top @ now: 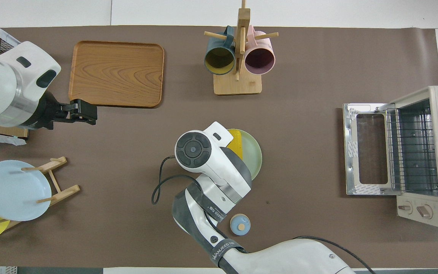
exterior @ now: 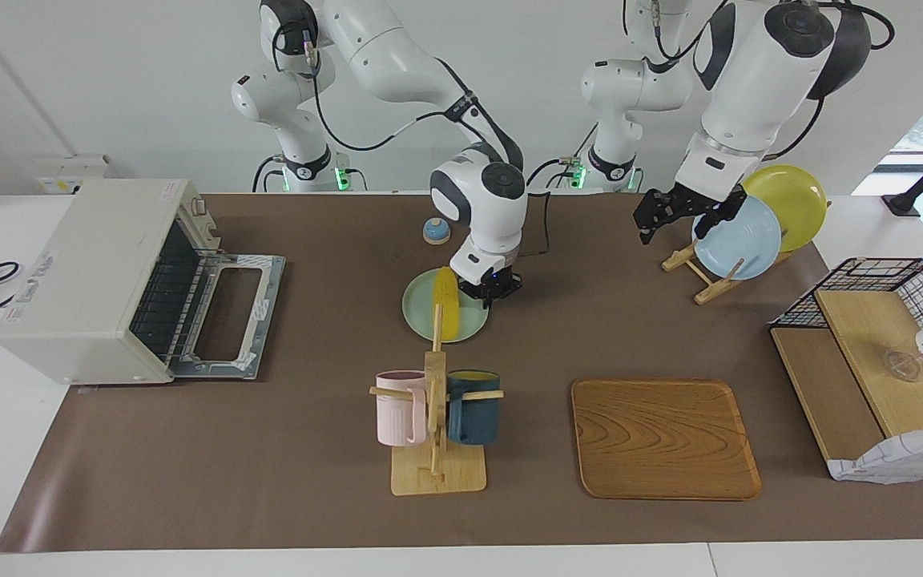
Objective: Put corn in oven
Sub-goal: 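Grasp the green plate rim with the right gripper and lift it, then carry the plate with the corn into the open oven with the right gripper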
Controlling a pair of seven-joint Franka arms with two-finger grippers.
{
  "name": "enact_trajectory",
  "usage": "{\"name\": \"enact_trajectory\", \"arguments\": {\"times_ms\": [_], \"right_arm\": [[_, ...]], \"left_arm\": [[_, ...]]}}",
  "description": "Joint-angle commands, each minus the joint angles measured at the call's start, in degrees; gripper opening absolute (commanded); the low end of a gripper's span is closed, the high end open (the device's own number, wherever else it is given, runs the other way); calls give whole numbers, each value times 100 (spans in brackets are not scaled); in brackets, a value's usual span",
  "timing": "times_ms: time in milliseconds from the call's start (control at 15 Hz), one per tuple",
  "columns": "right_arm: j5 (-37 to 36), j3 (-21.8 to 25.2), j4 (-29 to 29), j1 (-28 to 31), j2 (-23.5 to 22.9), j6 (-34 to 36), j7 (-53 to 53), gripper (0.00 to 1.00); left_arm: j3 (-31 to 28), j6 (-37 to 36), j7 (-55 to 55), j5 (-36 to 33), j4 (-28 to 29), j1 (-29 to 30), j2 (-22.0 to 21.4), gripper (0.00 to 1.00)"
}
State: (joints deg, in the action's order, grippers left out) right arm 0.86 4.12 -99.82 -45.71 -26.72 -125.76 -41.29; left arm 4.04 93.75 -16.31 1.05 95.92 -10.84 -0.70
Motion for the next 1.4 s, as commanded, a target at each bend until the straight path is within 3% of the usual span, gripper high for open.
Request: {"name": "enact_trajectory", "arguments": {"times_ms": [0,267,533,667,933,1333], "right_arm": [[-207,-25,119,96,53,365,103,0],[-946,-17,937,220,9,1648,402,0],[-1246,63,833,631,412,2422,709,0],[-1255,62,640,1097,754,2704,1077,0],[-1263,62,-362,2116,1677,2776,2192,0],[-1517,71,-908,2935,2004,2697,2949,0]], "left_arm": [[27,-138,119,-123,234,47,-220,100],[36,-164,163,-79,524,21,-405,100],[36,-112,418,105,551,29,-405,100],[27,-77,418,316,481,38,-379,100],[27,-59,418,326,446,-6,-352,100],[27,-41,410,308,331,-23,-326,100]]}}
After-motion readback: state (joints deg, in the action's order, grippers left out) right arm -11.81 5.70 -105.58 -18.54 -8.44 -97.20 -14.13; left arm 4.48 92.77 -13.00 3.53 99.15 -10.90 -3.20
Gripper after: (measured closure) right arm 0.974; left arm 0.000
